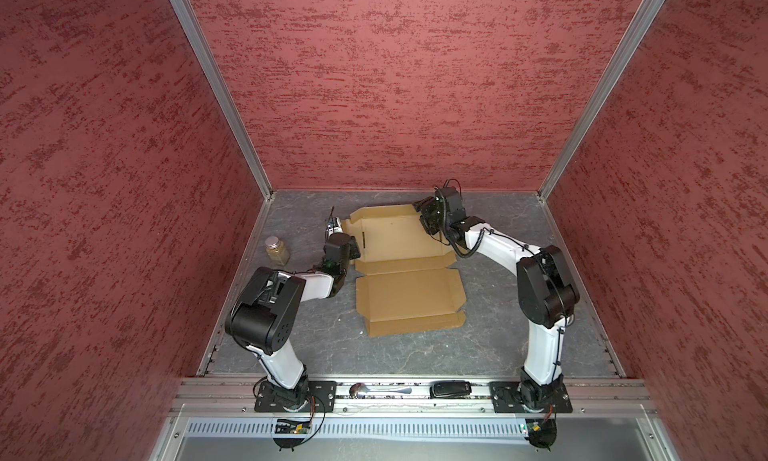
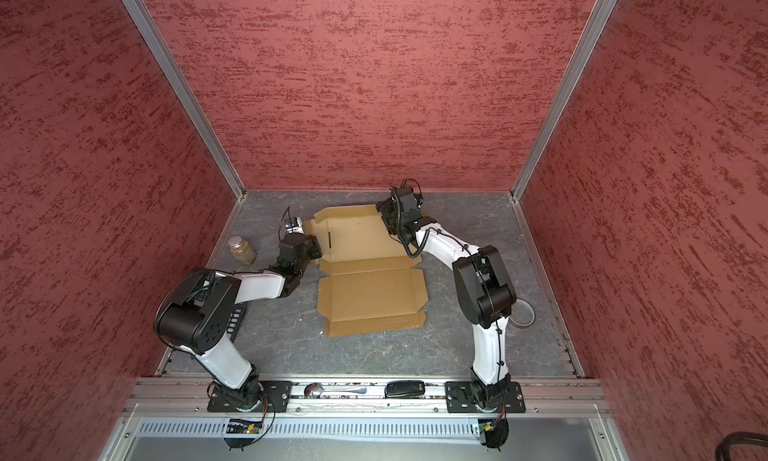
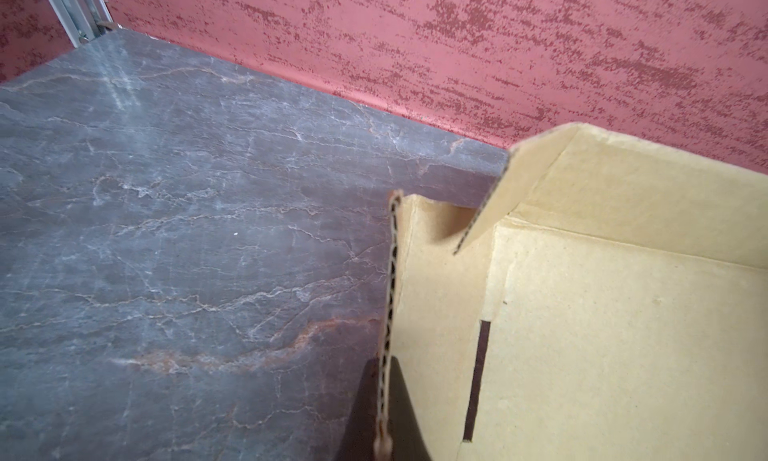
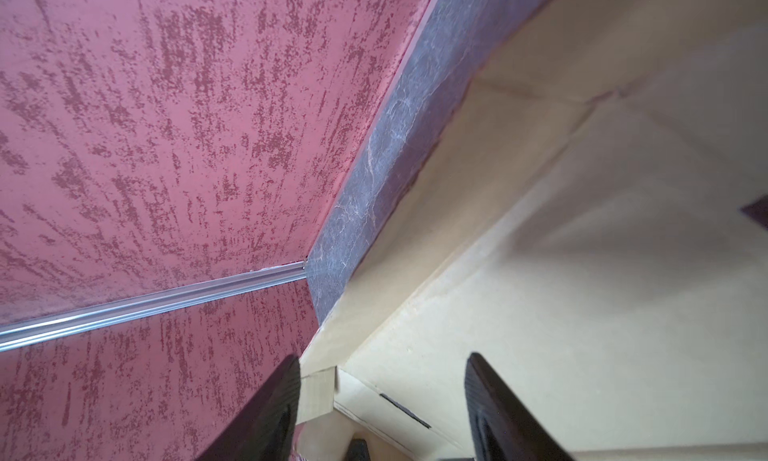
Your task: Fold the paper box
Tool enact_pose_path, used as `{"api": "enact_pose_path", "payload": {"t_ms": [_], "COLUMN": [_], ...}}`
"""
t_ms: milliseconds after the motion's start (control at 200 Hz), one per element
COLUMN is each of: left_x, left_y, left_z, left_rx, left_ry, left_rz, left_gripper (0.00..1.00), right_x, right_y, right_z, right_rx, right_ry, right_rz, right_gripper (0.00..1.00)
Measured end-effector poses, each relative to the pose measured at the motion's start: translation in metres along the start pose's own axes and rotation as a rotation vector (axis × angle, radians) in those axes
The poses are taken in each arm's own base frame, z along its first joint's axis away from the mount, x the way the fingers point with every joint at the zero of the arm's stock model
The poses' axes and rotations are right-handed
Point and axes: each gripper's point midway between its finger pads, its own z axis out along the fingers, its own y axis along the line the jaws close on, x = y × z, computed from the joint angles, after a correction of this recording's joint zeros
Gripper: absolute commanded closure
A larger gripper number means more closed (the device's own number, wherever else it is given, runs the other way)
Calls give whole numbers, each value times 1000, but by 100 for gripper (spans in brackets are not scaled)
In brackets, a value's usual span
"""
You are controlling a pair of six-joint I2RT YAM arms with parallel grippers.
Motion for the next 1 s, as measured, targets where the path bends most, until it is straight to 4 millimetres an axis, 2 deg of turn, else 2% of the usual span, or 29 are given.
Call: {"api": "enact_pose_path", "payload": {"t_ms": [200, 436, 651, 1002], "left_x": [-5, -11, -10, -8], "left_y": [-3, -10, -14, -21], "left_z": [-5, -10, -14, -23], "left_rx": [7, 25, 35, 54], "left_ry": [-47, -90, -105, -129], "left_rz": [-1, -3, -3, 14], "left_gripper": [100, 100, 100, 100], "right_x": [4, 3, 0, -3], "right_y": [-6, 13, 18, 12], "right_z": [8, 8, 9, 19], "right_rx": [27, -10, -18, -6], "right_ry": [-4, -18, -32, -46], "right_rz": [28, 43, 50, 71], "right_gripper": [36, 36, 36, 35]}}
